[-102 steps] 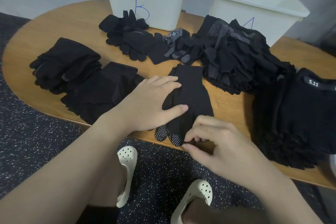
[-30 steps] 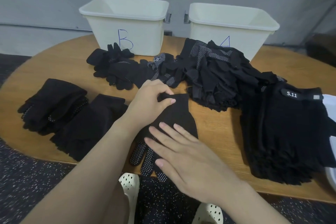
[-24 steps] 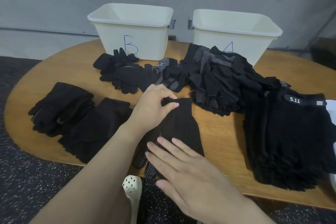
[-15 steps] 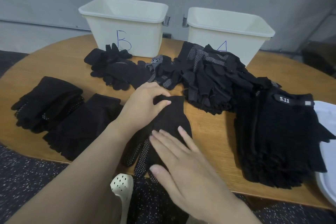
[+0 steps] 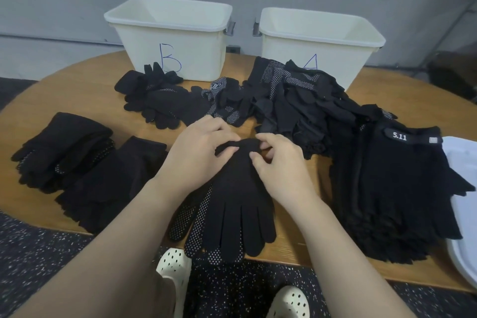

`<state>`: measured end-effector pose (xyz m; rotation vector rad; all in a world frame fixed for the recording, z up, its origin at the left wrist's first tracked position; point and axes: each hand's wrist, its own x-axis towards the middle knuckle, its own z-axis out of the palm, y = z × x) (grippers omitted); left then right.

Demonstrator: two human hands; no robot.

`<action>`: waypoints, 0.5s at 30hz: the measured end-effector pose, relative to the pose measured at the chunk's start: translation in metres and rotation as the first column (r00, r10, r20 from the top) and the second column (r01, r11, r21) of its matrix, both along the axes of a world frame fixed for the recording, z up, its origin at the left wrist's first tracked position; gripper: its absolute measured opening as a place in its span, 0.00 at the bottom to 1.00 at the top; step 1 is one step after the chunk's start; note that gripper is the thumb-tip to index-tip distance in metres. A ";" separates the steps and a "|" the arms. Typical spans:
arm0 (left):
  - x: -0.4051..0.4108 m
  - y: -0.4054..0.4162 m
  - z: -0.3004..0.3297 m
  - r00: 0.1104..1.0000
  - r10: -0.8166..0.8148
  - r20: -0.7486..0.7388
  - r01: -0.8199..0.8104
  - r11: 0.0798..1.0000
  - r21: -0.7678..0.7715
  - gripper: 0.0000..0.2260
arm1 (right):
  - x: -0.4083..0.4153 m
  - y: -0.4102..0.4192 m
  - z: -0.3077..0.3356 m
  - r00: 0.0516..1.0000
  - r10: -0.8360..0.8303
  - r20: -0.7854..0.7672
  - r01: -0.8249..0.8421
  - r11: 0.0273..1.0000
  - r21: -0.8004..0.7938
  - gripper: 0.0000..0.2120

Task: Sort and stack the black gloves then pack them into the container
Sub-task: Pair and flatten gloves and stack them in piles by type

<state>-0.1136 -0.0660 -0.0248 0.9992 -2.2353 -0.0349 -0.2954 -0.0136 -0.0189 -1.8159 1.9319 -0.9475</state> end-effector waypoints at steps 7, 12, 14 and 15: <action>-0.001 0.001 0.003 1.000 -0.023 -0.005 0.023 1.000 -0.002 0.06 | -0.002 0.004 0.002 0.997 -0.067 0.034 0.070 0.992 -0.103 0.10; -0.003 0.003 0.004 1.000 -0.005 0.019 0.005 1.000 0.018 0.07 | -0.007 0.012 -0.001 0.994 0.009 0.106 -0.001 0.997 -0.082 0.04; -0.003 0.003 0.005 1.000 0.000 0.031 -0.001 0.999 0.040 0.08 | -0.008 0.015 -0.006 0.995 0.060 0.082 -0.053 0.994 -0.092 0.05; -0.002 0.004 0.006 0.999 -0.001 0.039 -0.001 0.999 0.052 0.08 | -0.008 0.016 -0.008 0.995 0.076 0.072 -0.069 0.993 -0.099 0.05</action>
